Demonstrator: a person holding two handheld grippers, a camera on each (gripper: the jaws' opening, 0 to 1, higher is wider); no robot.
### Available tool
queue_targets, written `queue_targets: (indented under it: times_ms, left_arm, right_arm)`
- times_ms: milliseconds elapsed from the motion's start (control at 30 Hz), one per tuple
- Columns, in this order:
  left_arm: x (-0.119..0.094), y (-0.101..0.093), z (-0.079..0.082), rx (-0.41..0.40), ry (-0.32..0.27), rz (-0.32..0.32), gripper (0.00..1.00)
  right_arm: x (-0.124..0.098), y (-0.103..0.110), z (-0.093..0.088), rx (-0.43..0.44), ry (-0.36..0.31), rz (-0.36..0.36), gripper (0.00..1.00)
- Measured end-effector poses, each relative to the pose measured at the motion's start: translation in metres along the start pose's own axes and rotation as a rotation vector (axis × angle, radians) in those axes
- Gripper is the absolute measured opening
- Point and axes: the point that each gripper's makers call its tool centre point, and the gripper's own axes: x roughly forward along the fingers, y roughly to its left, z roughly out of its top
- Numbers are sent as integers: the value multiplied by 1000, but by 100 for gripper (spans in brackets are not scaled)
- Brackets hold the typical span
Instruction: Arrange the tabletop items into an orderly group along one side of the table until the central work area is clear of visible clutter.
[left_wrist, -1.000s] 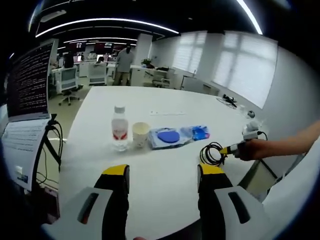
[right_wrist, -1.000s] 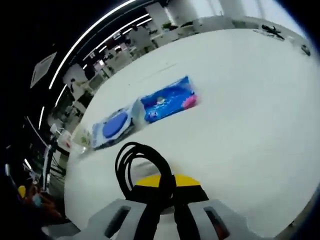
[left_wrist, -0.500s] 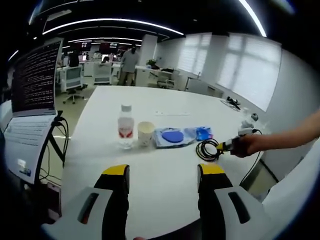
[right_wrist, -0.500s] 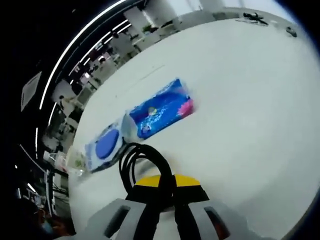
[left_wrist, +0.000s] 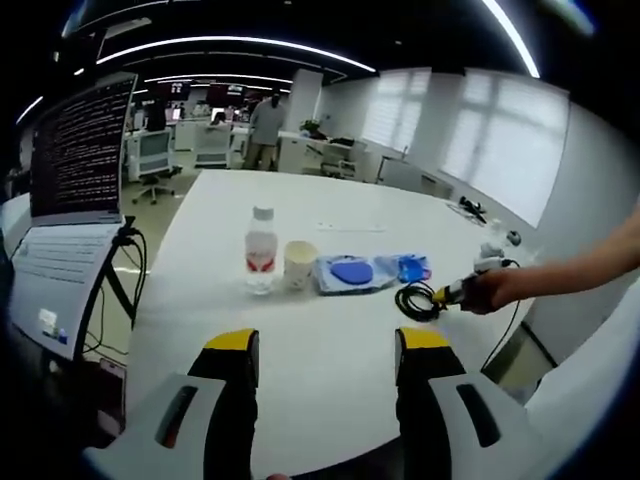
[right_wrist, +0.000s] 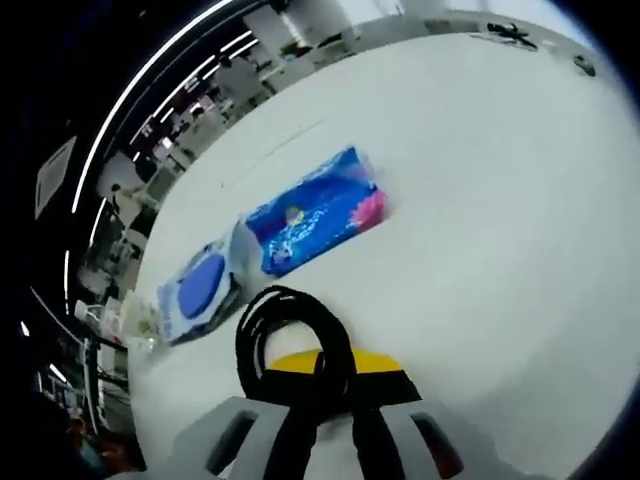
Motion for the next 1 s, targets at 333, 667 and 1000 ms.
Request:
queue_targets:
  times_ms: [333, 667, 1000]
  left_arm:
    - [5, -2, -3, -1, 6, -14, 55]
    - [8, -4, -2, 0, 2, -23, 55]
    - [13, -6, -1, 18, 13, -42, 55]
  right_arm:
    - [-9, 1, 9, -5, -26, 30, 0]
    - [-6, -13, 14, -16, -36, 51, 0]
    - [-16, -18, 15, -20, -62, 84, 0]
